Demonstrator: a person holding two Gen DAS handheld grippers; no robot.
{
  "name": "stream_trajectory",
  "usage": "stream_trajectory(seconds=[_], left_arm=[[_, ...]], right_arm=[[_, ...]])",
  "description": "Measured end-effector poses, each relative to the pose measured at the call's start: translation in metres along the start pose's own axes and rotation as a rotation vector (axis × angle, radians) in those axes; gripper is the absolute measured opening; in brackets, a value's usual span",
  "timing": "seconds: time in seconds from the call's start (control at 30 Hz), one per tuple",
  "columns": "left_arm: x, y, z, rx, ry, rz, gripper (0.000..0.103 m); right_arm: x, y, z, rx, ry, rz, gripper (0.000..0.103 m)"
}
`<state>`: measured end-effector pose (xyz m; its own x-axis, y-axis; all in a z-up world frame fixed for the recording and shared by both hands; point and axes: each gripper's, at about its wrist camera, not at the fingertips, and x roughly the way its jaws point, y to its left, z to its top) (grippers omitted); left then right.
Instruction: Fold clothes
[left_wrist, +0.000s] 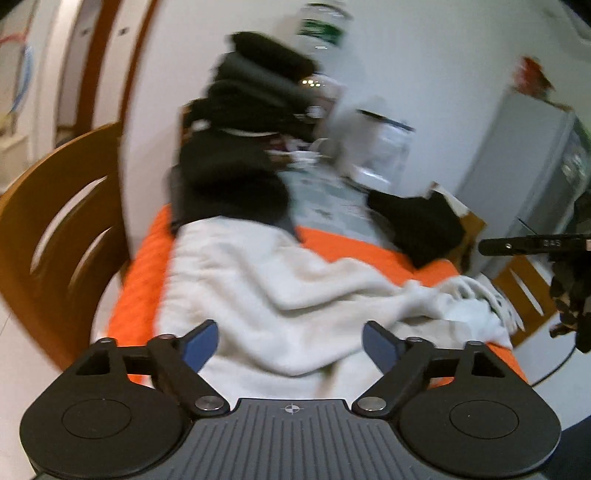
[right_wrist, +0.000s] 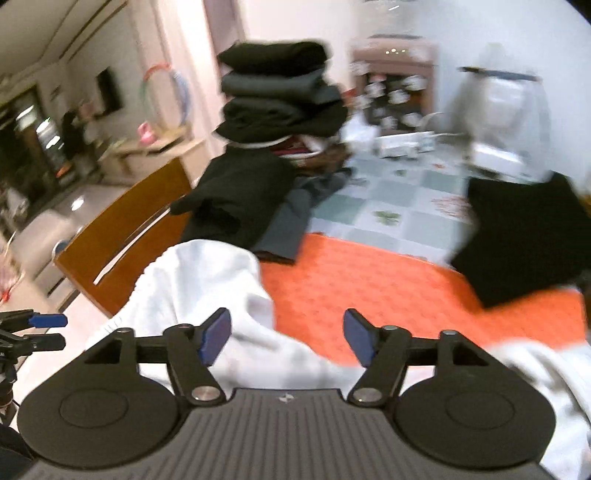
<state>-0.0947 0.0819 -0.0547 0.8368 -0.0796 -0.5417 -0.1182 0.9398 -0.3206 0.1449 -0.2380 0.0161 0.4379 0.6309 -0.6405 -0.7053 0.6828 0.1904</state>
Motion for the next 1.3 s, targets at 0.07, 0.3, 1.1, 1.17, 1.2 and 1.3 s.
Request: stream_trajectory(seconds=[0.07, 0.3, 1.1, 1.17, 1.2, 1.3], left_arm=[[0.006, -0.028, -0.002, 0.039, -0.018, -0.017, 0.093], [0.018, -0.143, -0.019, 0.111, -0.118, -0.037, 0.103], [0.122, -0.423, -0.061, 0.096, -0.202, 0.097, 0.103], [0.135, -0.43, -0.064, 0.069, -0.207, 0.138, 0.103], [0.143, -0.434, -0.065, 0.056, -0.21, 0.161, 0.103], [0.164, -0.449, -0.07, 0.019, -0.225, 0.254, 0.103]], right_arm=[[-0.031, -0.009, -0.019, 0.014, -0.036, -0.016, 0.082], [-0.132, -0.04, -0.083, 0.025, -0.163, -0.046, 0.093], [-0.284, -0.253, -0.152, -0.025, -0.299, -0.136, 0.103], [-0.275, -0.28, -0.147, -0.044, -0.286, -0.112, 0.103], [-0.267, -0.293, -0.143, -0.055, -0.275, -0.097, 0.103], [-0.237, -0.33, -0.131, -0.111, -0.223, -0.046, 0.103]])
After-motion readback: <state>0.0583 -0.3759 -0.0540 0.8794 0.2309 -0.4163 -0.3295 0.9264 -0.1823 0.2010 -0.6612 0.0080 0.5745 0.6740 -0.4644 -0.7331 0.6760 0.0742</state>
